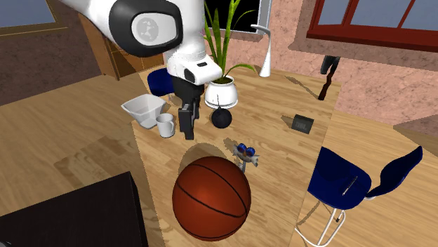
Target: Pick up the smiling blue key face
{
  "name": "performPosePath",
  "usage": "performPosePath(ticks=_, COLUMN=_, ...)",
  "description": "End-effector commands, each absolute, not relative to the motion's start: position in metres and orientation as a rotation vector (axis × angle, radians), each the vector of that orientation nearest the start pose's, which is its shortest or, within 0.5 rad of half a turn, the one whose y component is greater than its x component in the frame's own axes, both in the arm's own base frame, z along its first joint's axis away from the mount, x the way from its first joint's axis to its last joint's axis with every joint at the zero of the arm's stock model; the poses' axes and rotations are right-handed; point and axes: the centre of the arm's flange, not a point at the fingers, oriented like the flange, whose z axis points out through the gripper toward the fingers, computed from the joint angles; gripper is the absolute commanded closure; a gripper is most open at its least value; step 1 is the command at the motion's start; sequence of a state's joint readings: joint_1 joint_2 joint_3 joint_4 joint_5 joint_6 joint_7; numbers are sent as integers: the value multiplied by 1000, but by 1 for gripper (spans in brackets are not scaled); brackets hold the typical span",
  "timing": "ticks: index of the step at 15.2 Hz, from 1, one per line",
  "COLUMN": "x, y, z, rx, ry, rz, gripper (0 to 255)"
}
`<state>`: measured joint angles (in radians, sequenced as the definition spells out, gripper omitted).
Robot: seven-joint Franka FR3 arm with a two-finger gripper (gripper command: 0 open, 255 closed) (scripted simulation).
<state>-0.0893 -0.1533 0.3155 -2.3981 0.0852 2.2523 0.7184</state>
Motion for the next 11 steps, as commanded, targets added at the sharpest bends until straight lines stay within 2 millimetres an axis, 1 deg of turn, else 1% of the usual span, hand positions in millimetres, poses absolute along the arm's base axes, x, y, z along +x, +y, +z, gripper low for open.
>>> performPosePath(ticks=1, x=482, y=113, z=358, rx=-2989, ry=931, rz=-7, gripper=0)
performPosePath(ticks=6, x=531, y=118, z=317, rx=-2945, ry=1123, rz=-50, gripper=0)
performPosePath(ticks=11, x=581, y=117, z=276, rx=-2887, ry=1313, rz=-94, gripper=0)
